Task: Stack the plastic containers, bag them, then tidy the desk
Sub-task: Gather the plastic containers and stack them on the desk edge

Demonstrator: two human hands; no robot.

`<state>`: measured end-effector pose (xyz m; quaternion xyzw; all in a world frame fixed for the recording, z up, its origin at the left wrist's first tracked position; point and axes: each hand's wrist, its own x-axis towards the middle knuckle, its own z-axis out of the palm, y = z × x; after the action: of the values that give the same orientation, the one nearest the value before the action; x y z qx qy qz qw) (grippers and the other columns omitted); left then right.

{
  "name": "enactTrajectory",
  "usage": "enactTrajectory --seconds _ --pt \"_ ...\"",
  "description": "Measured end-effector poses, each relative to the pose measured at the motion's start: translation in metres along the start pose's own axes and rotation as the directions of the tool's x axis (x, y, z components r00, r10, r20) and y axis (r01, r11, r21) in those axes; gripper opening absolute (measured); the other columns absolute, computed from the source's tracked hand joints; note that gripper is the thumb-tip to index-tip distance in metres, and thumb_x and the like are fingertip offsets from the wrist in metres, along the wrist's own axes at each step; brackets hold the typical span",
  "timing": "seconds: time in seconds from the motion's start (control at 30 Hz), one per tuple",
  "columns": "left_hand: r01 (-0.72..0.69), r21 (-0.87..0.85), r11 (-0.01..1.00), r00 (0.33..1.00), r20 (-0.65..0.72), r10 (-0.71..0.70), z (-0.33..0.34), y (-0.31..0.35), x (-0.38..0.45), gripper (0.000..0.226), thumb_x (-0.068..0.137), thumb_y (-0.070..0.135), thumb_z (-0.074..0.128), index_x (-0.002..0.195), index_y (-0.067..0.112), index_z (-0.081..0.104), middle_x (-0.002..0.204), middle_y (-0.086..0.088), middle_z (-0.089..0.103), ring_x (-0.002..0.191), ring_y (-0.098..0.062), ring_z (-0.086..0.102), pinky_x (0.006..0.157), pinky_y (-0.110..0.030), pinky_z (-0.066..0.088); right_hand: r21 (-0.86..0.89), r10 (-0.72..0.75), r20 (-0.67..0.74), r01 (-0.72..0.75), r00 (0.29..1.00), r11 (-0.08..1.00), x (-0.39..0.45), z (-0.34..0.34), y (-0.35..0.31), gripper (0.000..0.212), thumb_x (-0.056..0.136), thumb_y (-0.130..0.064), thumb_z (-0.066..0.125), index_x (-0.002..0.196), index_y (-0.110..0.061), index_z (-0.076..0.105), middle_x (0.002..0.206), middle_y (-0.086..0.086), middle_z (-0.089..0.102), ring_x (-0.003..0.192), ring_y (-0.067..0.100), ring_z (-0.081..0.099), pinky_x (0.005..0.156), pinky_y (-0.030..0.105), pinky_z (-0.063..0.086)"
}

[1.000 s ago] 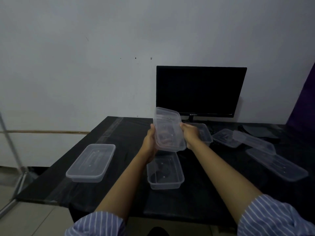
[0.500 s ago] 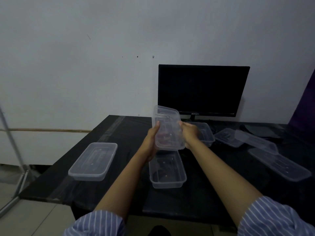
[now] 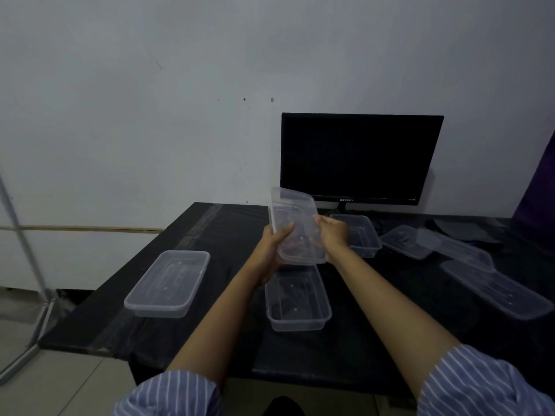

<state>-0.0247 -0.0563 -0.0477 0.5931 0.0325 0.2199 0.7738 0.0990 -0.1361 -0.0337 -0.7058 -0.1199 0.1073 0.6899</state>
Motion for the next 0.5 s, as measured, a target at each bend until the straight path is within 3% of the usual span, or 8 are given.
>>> enactTrajectory --seconds 0.13,0.27,0.37,0.5 --pt "-0.003 -0.024 1.0 1.0 0.016 0.003 -0.001 -0.001 -0.003 0.052 0.094 0.024 0.055 0.139 0.001 0.041 0.135 -0.03 0.05 0.124 -0.046 0.049 0.103 -0.064 0.037 -0.027 -0.068 0.005 0.068 0.998 0.997 -0.004 -0.003 -0.001 0.028 0.097 -0.027 0.056 0.116 -0.012 0.069 0.108 0.008 0.071 0.098 0.026 0.067 0.089 0.042 0.056" --pt "-0.037 -0.06 0.998 0.999 0.026 0.039 0.0 0.004 -0.006 0.059 0.092 0.028 0.058 0.14 0.001 0.039 0.138 -0.03 0.047 0.128 -0.046 0.046 0.107 -0.063 0.033 -0.102 -0.108 0.089 0.117 0.99 0.988 -0.009 -0.005 -0.004 0.037 0.097 -0.043 0.05 0.117 -0.017 0.067 0.108 0.006 0.07 0.096 0.025 0.067 0.089 0.041 0.055" --pt "-0.047 -0.066 0.997 0.998 0.03 0.049 0.002 0.008 -0.01 0.07 0.085 0.033 0.067 0.139 -0.001 0.04 0.136 -0.031 0.048 0.127 -0.045 0.047 0.105 -0.058 0.039 -0.209 -0.083 0.178 0.12 0.981 0.97 -0.013 -0.004 -0.003 0.057 0.098 -0.057 0.031 0.115 -0.013 0.063 0.105 0.011 0.067 0.094 0.029 0.066 0.089 0.044 0.054" --pt "-0.022 -0.03 0.999 0.999 0.043 0.023 0.002 0.01 -0.012 0.048 0.095 0.023 0.048 0.137 -0.001 0.043 0.128 -0.025 0.058 0.116 -0.038 0.058 0.094 -0.045 0.052 -0.312 -0.087 0.128 0.123 0.988 0.942 -0.019 -0.002 -0.002 0.07 0.099 -0.059 0.019 0.113 -0.006 0.062 0.107 0.016 0.067 0.095 0.033 0.065 0.086 0.041 0.053"
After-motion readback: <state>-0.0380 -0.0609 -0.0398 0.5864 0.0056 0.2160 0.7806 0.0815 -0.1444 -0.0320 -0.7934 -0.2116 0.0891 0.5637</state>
